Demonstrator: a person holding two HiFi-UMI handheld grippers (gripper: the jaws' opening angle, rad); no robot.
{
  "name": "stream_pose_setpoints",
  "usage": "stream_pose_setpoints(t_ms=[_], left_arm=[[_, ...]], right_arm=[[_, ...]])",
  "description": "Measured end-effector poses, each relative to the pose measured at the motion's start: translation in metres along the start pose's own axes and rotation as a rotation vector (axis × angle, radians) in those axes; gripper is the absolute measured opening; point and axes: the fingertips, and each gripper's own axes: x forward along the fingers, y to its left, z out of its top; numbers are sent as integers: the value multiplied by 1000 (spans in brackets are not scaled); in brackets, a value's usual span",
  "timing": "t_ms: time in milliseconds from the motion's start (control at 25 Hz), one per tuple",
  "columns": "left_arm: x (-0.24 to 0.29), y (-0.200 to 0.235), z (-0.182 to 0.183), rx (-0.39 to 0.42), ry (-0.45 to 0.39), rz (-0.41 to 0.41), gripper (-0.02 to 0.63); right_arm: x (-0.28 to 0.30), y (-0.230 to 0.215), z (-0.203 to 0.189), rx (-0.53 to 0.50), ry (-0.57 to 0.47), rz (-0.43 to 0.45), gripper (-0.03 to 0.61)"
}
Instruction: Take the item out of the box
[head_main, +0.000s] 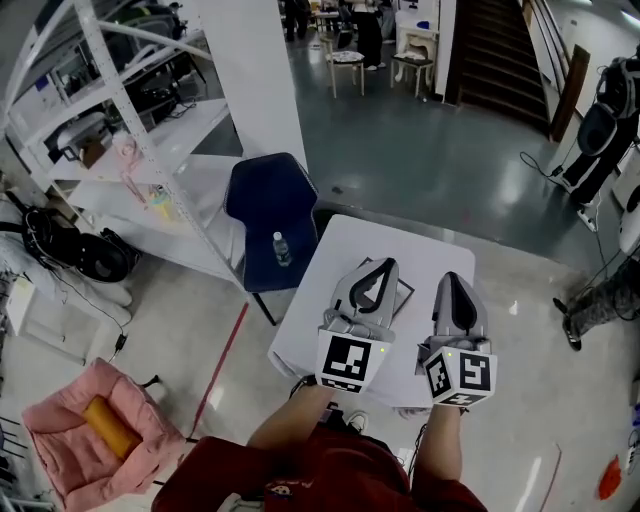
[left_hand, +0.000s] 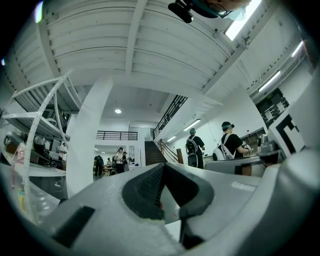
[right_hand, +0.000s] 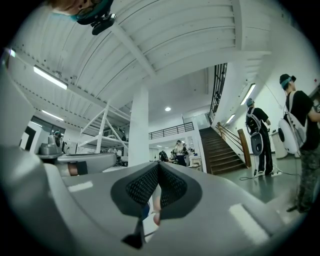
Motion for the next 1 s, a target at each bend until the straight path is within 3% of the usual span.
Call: stream_pose_setpoints(t_ms=[640,1000], left_arm=[[70,25,-31,-11,3,2,3],[116,79,-44,-25,-6,15,3]], right_arm=[[66,-30,-22,-21,22,17,2],[139,-30,-34,-41,42,21,2]])
